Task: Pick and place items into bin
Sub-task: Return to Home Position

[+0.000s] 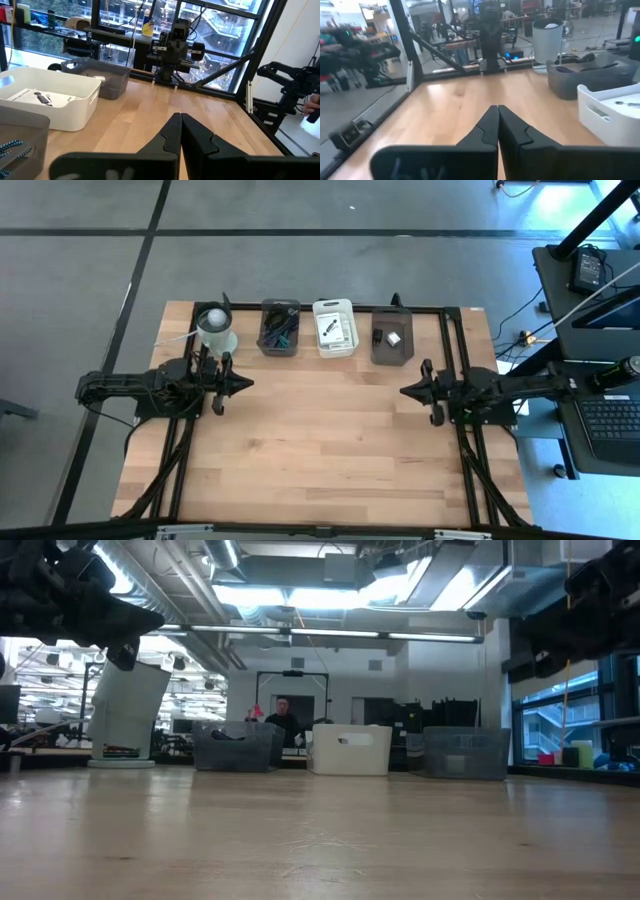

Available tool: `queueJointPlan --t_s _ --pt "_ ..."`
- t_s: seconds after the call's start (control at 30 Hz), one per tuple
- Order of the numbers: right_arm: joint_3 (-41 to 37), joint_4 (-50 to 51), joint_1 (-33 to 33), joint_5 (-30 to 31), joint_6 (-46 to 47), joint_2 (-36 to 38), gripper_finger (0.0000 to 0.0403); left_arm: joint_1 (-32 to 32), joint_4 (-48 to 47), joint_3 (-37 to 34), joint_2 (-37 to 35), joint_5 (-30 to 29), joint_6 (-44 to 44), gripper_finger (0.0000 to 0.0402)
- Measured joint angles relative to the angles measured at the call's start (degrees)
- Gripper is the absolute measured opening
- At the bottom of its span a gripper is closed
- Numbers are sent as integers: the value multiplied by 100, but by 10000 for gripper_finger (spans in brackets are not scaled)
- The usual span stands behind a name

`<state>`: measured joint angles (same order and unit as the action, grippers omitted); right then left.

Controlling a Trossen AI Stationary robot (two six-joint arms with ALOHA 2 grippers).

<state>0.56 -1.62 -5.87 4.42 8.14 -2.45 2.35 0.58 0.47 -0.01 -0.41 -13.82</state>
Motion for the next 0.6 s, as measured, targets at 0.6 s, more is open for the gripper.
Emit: queueJointPlan --t_s 0.6 --pt "2 -1 2 9 -408 -25 23 0 0 0 0 -2 0 4"
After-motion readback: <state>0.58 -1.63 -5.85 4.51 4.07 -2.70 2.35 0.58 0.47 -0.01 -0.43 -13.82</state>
